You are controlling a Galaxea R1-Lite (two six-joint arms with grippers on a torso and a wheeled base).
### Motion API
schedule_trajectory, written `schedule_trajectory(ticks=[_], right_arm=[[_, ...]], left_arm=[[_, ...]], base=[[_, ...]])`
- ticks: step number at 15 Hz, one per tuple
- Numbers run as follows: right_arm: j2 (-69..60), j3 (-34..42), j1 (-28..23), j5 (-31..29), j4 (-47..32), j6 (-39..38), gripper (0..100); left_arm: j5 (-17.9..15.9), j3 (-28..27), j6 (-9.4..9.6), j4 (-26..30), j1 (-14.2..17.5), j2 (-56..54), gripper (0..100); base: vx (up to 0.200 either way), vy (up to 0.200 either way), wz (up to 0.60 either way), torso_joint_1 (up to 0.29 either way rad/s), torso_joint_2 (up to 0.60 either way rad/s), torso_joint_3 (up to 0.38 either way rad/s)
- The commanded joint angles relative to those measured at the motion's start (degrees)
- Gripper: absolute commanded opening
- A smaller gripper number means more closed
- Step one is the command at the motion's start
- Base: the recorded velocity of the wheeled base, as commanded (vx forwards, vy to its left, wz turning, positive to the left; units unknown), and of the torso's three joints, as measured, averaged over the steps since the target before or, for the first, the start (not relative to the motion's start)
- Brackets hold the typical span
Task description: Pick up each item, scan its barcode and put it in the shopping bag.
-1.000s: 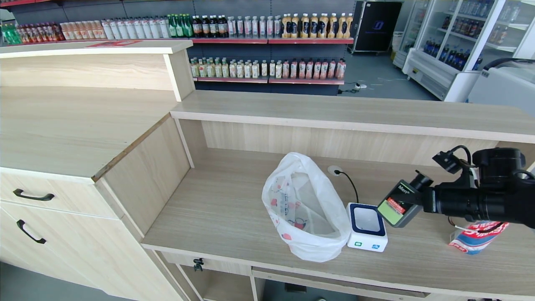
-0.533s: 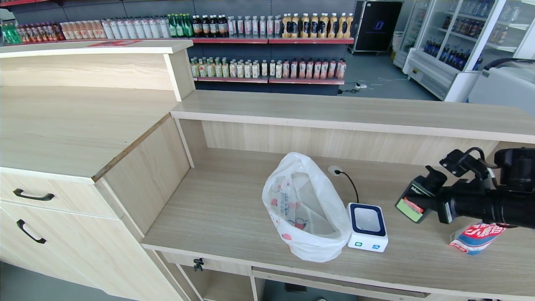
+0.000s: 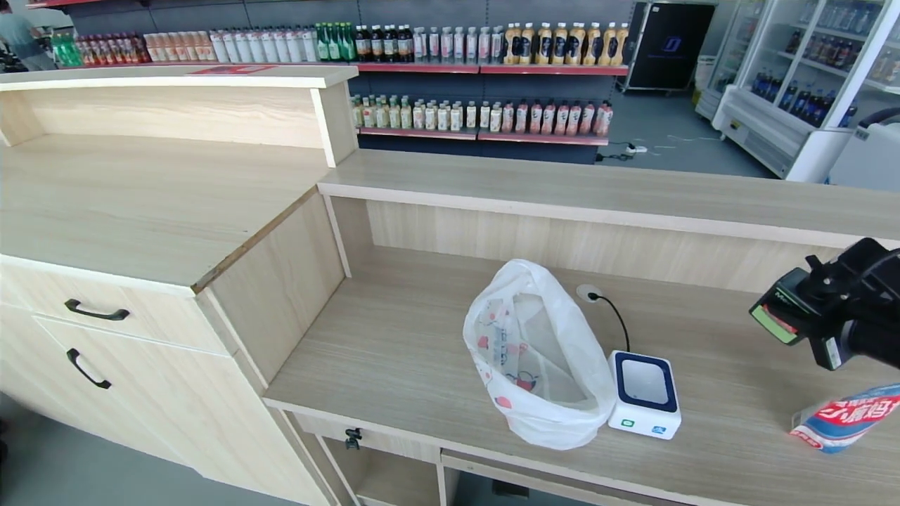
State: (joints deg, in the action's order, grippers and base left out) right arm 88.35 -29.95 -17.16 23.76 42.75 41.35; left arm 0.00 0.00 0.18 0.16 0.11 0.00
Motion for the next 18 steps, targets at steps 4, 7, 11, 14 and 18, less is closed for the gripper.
schedule_trajectory(ticks=[4,7,11,14,18], right_arm=[[10.9,-4.8,10.1,-0.2,0.2,-4.9,0],[20.5,-13.0,15.4,-0.1,1.1,-10.9,0],[29.6,-23.0,22.2,0.0,3.5,-16.9,0],[37.0,-28.1,24.8,0.0,4.5,-16.5,0],[42.1,-29.3,24.7,-0.1,6.4,-15.2,0]], left_arm=[[0.1,0.0,-0.01,0.0,0.0,0.1,100],[0.0,0.0,-0.01,0.0,0.0,0.1,100],[0.0,0.0,-0.01,0.0,0.0,0.1,100],[0.0,0.0,-0.01,0.0,0.0,0.1,100],[0.0,0.0,-0.01,0.0,0.0,0.1,100]], base=[[0.000,0.000,0.00,0.000,0.00,0.000],[0.000,0.000,0.00,0.000,0.00,0.000],[0.000,0.000,0.00,0.000,0.00,0.000],[0.000,0.000,0.00,0.000,0.00,0.000],[0.000,0.000,0.00,0.000,0.00,0.000]])
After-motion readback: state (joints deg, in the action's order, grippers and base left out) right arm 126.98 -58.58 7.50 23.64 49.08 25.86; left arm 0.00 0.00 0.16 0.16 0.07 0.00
